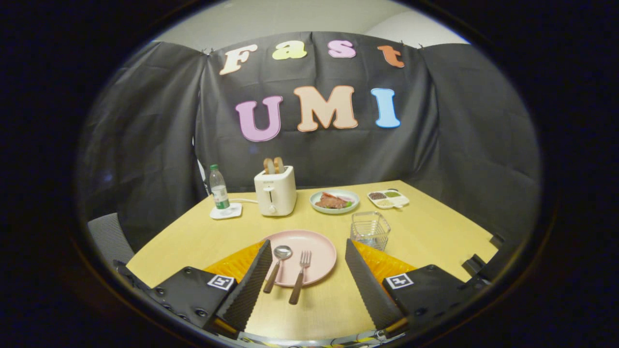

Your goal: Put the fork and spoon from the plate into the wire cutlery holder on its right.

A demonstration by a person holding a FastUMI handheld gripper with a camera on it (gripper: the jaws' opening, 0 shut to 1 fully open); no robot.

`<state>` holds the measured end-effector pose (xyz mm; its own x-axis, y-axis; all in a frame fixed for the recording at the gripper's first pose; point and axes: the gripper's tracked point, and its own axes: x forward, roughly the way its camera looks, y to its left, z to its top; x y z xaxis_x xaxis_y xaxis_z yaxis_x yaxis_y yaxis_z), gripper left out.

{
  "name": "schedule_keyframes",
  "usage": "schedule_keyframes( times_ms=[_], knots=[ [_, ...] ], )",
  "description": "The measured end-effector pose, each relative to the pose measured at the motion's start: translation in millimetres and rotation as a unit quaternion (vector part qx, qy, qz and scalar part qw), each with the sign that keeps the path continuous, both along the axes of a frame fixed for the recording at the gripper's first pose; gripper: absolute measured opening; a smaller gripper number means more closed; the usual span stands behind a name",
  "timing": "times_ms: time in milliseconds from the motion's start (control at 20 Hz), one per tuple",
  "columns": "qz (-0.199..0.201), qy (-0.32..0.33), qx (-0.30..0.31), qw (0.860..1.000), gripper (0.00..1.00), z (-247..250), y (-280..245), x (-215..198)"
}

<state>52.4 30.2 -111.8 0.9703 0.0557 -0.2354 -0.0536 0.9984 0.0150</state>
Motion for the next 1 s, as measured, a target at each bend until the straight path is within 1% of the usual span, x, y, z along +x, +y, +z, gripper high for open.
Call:
schedule_keyframes(
  times_ms=[150,350,600,850,1000],
  knots=[
    [-0.001,0.027,0.012,1.000,0.97,-27,4,10],
    [-0.005,0.060,0.013,0.998,0.97,-60,2,19],
    [-0.001,0.090,-0.002,0.996,0.97,-93,0,26],
    [-0.005,0.123,0.008,0.992,0.97,-121,1,29],
    [-0.003,0.128,0.006,0.992,0.79,-126,5,33]
  ],
)
